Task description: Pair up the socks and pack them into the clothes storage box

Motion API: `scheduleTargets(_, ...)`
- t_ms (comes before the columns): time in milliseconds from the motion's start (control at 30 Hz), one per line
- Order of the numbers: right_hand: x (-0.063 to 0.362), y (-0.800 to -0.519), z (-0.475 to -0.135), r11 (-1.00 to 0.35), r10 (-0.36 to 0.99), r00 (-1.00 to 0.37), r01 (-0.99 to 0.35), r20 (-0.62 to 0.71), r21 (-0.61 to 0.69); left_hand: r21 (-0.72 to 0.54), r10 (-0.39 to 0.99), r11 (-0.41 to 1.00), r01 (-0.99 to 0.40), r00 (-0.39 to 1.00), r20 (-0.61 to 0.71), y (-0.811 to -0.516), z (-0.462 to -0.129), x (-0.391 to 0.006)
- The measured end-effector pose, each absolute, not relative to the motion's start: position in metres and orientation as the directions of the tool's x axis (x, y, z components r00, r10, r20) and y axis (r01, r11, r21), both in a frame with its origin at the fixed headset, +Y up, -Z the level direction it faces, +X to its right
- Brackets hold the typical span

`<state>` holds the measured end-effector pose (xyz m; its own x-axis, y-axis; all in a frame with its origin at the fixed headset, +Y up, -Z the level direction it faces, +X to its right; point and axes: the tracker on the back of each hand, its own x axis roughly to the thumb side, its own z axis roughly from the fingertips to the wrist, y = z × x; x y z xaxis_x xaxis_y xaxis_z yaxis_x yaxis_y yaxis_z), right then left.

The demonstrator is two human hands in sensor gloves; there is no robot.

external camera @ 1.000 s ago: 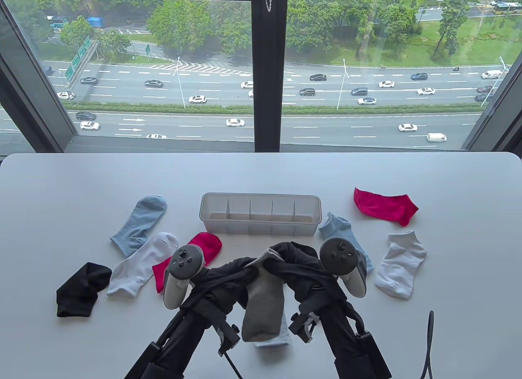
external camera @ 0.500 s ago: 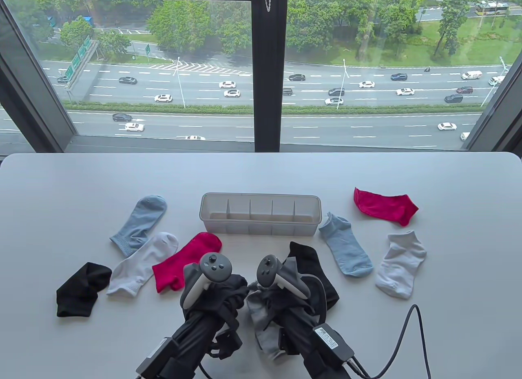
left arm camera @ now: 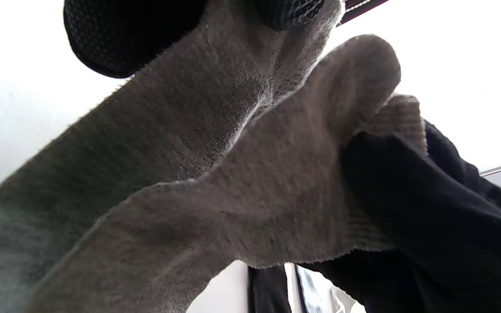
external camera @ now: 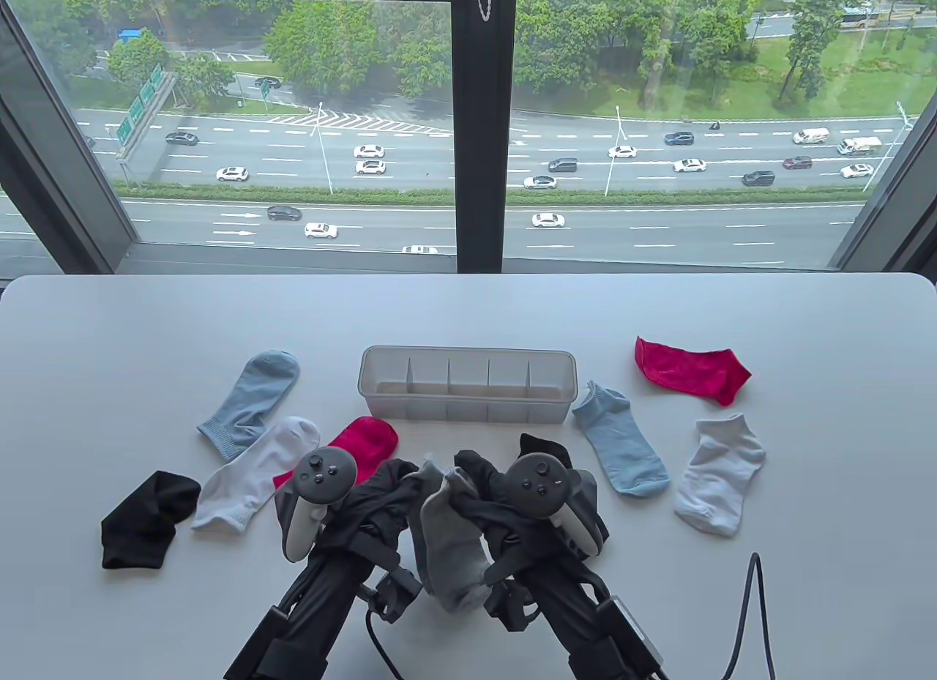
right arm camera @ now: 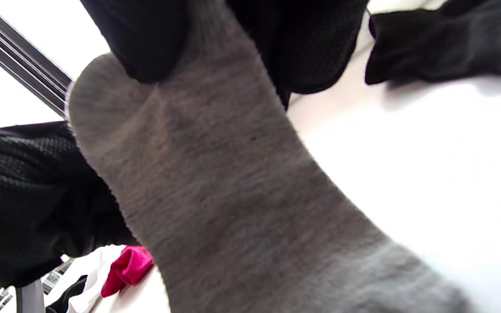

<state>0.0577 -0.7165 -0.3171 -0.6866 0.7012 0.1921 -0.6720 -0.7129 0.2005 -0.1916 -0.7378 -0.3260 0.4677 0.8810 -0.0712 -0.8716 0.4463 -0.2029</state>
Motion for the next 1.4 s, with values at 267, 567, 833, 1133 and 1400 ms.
scheduleTargets(267, 0.061, -0.69, -0.317, -0.603, 0.794, -0.522, -0.743, 0.311, 0.293, -0.446, 0.943, 0.332, -0.831, 0.308, 0.127, -0.715, -0.325, -0.183)
scheduleTargets(567, 0.06, -0.684, -0.305, -0.613, 0.767, -0.564, -0.785, 0.306, 0.088, -0.544, 0.963, 0.269, -0.795, 0.205, 0.177, -0.706, -0.312, -0.163)
scheduleTargets(833, 0.065, -0.684, -0.316, -0.659, 0.751, -0.54, -0.644, 0.379, 0.388, -0.468, 0.854, 0.52, -0.715, 0.414, 0.316, -0.687, -0.308, -0.164)
scheduleTargets(1133, 0.065, -0.683, -0.315, -0.652, 0.75, -0.544, -0.705, 0.377, 0.281, -0.307, 0.684, 0.729, -0.612, 0.638, 0.354, -0.676, -0.308, -0.168)
scheduleTargets(1400, 0.055, -0.704, -0.32, -0.753, 0.658, -0.695, -0.597, 0.289, 0.278, -0.569, 0.819, 0.501, -0.651, 0.569, 0.07, -0.721, -0.325, -0.176)
